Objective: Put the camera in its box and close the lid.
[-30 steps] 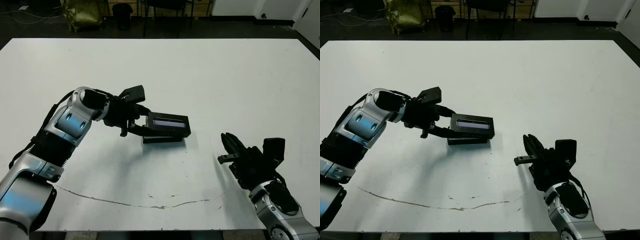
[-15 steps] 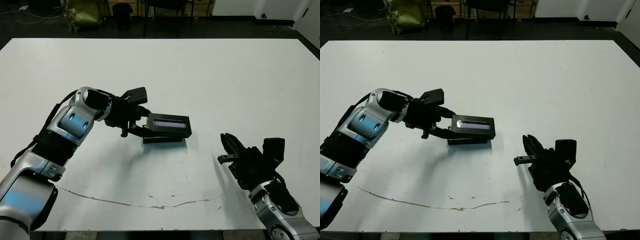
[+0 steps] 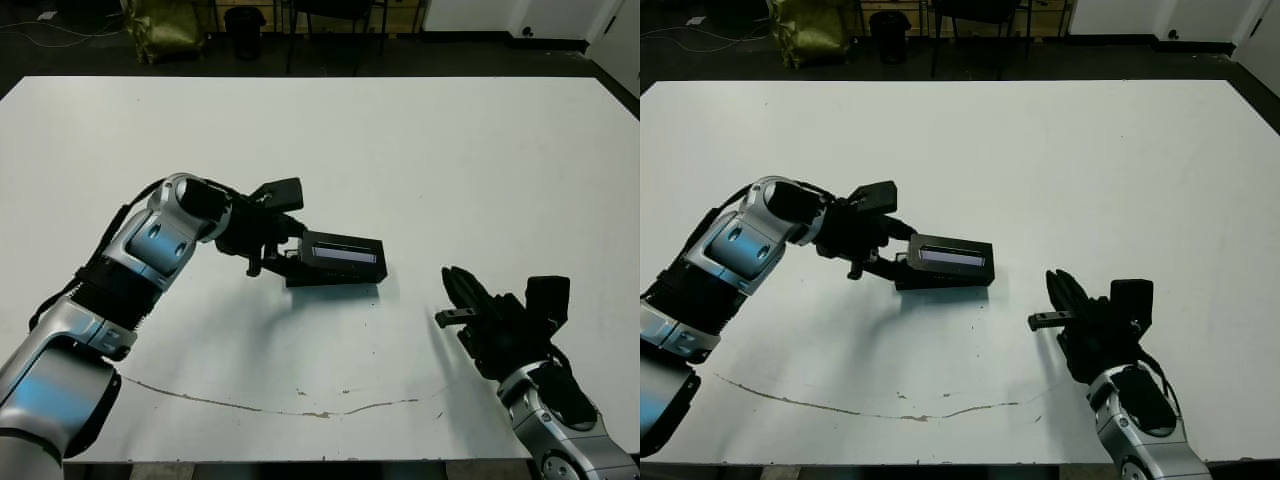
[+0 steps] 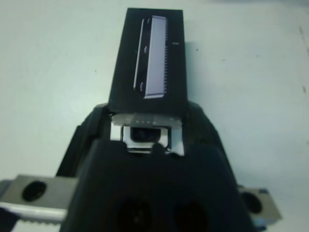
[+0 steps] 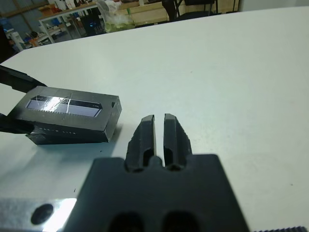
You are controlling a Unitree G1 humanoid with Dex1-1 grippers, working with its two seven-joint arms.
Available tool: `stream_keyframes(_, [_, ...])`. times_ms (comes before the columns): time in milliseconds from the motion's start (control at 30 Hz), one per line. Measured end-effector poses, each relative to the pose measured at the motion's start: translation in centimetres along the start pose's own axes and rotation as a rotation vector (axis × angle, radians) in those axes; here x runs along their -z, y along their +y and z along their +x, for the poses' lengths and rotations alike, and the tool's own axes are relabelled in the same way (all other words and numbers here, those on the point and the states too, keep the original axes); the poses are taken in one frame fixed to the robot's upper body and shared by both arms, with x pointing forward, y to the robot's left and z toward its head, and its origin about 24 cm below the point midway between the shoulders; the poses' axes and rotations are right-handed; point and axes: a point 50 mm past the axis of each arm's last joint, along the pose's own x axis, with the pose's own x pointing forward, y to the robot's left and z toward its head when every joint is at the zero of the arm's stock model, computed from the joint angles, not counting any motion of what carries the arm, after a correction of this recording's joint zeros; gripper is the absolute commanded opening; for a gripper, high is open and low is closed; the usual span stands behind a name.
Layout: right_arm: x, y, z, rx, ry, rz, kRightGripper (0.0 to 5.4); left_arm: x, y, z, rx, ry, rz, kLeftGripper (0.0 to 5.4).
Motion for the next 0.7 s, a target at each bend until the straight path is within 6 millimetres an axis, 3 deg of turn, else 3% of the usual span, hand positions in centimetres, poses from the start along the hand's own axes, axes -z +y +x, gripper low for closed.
stream_keyframes(700, [0.1,-0.1,0.0,-0.002,-0.009,0.008,0.00,0.8,0.3,-0.3,-0.042,0.055,-0.026,2.25])
